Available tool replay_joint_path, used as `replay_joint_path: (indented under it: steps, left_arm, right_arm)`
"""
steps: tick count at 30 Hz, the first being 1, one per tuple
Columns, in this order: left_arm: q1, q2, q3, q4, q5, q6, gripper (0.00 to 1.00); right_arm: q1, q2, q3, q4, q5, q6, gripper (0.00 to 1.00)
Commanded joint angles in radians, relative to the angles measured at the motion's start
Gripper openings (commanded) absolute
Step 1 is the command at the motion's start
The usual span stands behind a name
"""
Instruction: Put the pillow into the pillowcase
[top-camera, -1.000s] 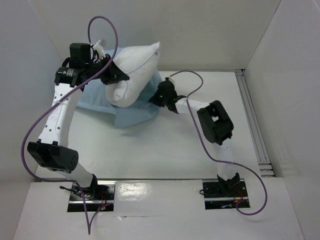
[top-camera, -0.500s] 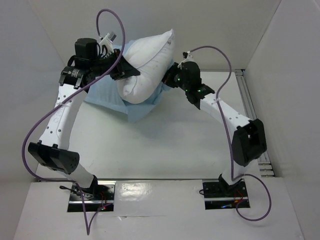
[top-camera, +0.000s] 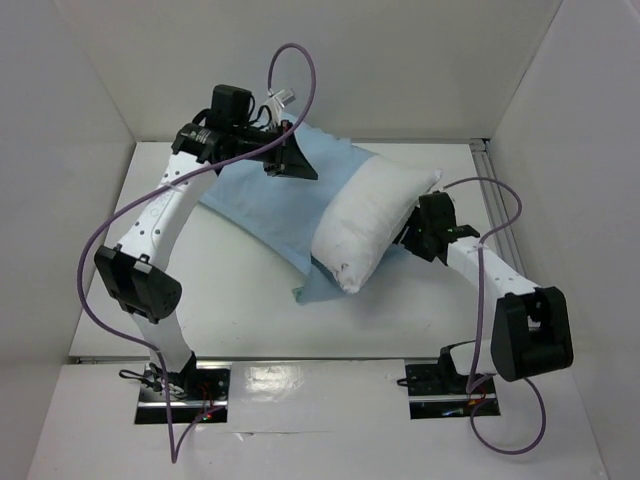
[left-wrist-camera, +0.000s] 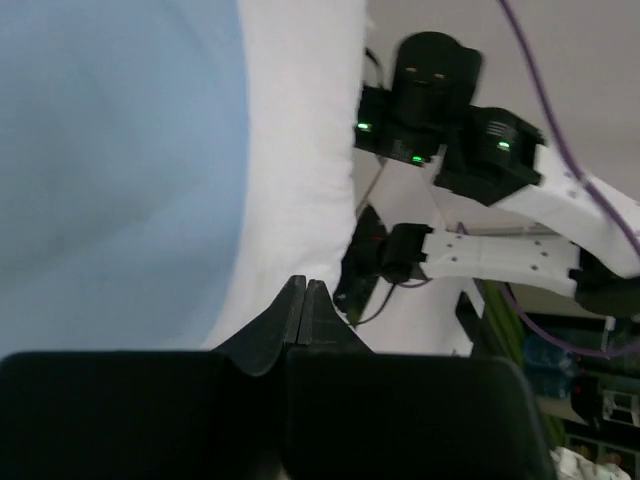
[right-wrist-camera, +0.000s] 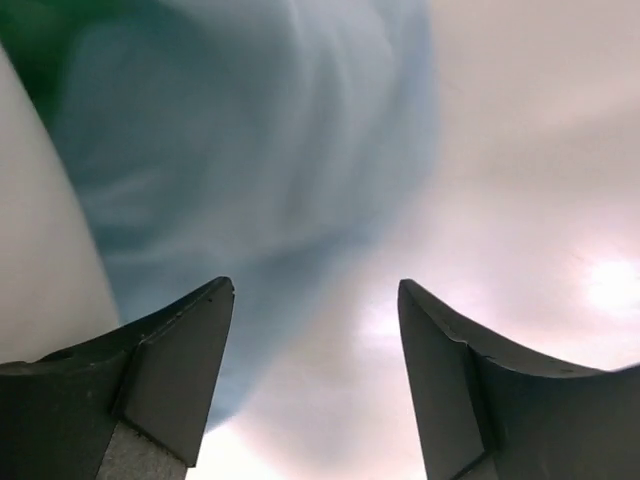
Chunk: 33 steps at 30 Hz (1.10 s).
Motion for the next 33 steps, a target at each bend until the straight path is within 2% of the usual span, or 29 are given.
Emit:
replay_joint_path:
  steps: [1, 2, 3, 4, 5, 6, 8, 9, 10, 11, 17, 18, 21, 26, 31, 33]
  left_arm:
    - [-0.022, 0.031, 0.016, -0.028, -0.102, 0.081, 0.00]
    - [-0.037, 0.043, 0.030, -0.045, -0.179, 0.090, 0.00]
    - [-0.072, 0.055, 0.050, -0.095, -0.256, 0.090, 0.05]
    - [-0.091, 0.080, 0.067, -0.114, -0.316, 0.109, 0.14]
    - [-0.109, 0.090, 0.093, -0.129, -0.434, 0.118, 0.35]
    - [-0.146, 0.100, 0.107, -0.155, -0.485, 0.118, 0.46]
    - [-0.184, 0.109, 0.116, -0.155, -0.595, 0.142, 0.66]
    - [-0.233, 0.109, 0.127, -0.166, -0.632, 0.152, 0.74]
    - [-0.258, 0.121, 0.127, -0.166, -0.666, 0.165, 0.76]
    - [-0.286, 0.121, 0.138, -0.189, -0.758, 0.175, 0.76]
    - [-0.493, 0.204, 0.138, -0.221, -1.049, 0.221, 0.78]
    - [-0.508, 0.216, 0.161, -0.235, -1.149, 0.206, 0.78]
    - [-0.517, 0.235, 0.161, -0.231, -1.246, 0.181, 0.76]
    - [-0.527, 0.288, 0.161, -0.206, -1.332, 0.205, 0.76]
    - [-0.527, 0.317, 0.181, -0.206, -1.444, 0.205, 0.71]
    - [-0.527, 0.318, 0.190, -0.206, -1.453, 0.205, 0.65]
  right_arm:
    - [-0.040, -0.115, 0.020, -0.072, 0.042, -0.031, 0.75]
    - [-0.050, -0.115, 0.020, -0.102, 0.051, -0.031, 0.73]
    - [-0.060, -0.124, 0.020, -0.157, 0.064, -0.031, 0.62]
    - [-0.060, -0.134, 0.020, -0.184, 0.064, -0.031, 0.57]
    - [-0.075, -0.135, 0.020, -0.210, 0.064, -0.020, 0.52]
    - [-0.089, -0.163, 0.020, -0.245, 0.064, -0.020, 0.47]
    - [-0.101, -0.185, 0.006, -0.274, 0.048, 0.000, 0.46]
    - [-0.115, -0.199, 0.006, -0.311, 0.036, 0.000, 0.49]
    - [-0.115, -0.199, 0.006, -0.331, 0.036, 0.013, 0.54]
    - [-0.126, -0.199, 0.006, -0.353, 0.036, 0.027, 0.63]
    - [-0.153, -0.263, 0.022, -0.359, -0.059, 0.036, 0.77]
    - [-0.162, -0.263, 0.022, -0.359, -0.070, 0.036, 0.77]
    - [-0.163, -0.263, 0.036, -0.335, -0.091, 0.036, 0.78]
    - [-0.163, -0.263, 0.036, -0.313, -0.114, 0.036, 0.78]
    - [-0.163, -0.263, 0.036, -0.302, -0.133, 0.046, 0.78]
    - [-0.163, -0.274, 0.036, -0.278, -0.175, 0.046, 0.80]
